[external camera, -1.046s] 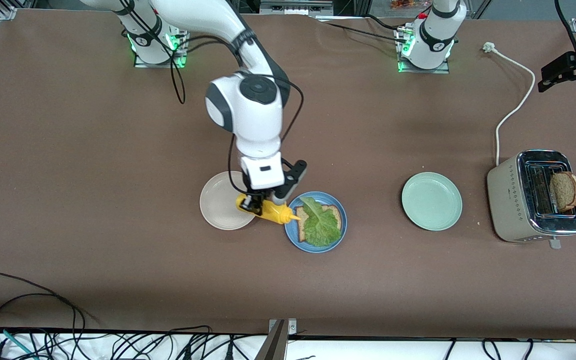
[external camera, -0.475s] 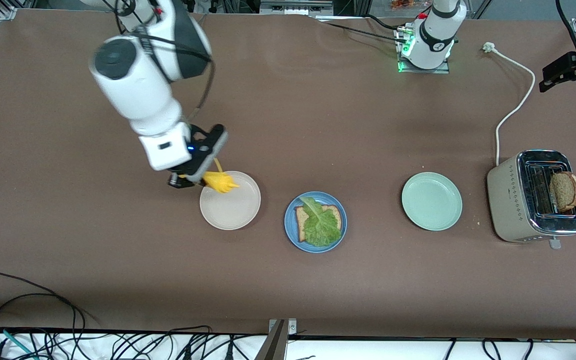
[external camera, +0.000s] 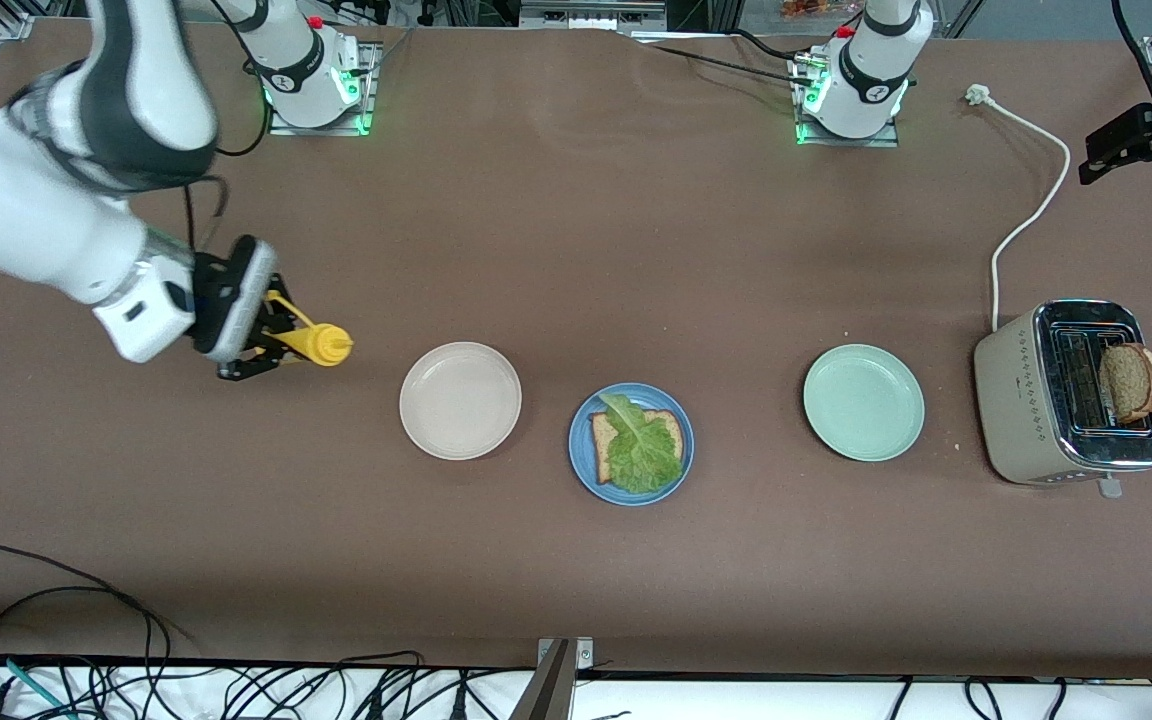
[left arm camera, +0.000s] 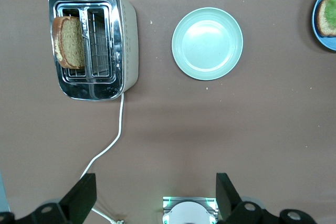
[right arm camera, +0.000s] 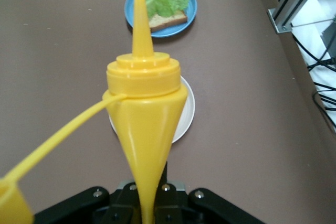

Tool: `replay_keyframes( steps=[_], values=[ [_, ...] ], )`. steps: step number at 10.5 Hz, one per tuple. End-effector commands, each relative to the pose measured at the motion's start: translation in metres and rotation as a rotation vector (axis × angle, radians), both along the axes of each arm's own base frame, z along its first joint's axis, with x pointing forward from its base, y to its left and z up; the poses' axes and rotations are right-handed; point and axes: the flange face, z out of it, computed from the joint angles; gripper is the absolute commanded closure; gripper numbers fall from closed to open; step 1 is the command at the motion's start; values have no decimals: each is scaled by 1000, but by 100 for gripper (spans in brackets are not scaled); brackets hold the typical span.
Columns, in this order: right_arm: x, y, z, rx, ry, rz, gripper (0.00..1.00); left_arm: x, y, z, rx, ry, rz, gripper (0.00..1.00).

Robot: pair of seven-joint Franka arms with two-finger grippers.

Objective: Make sandwich in blue plate with both arms
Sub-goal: 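Carry the mustard bottle back beside the white plate with the right gripper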

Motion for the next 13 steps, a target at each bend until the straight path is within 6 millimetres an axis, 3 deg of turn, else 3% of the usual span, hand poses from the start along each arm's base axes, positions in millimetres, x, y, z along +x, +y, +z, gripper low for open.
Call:
replay_keyframes(
  steps=[1,4,7,9,13],
  values=[
    [4,-79,-48,187,29,110,100,1,3,4,-6,5,-10,0],
    [6,-140,-119,349,23,172,100,1,4,4,-6,5,-9,0],
    [1,-172,-195,489,22,192,100,1,4,4,-6,5,-9,0],
    [-5,-185,-236,573,26,189,100,0,5,4,-6,5,-6,0],
    [0,-192,-277,669,10,217,100,1,6,3,-5,8,-6,0]
  ],
)
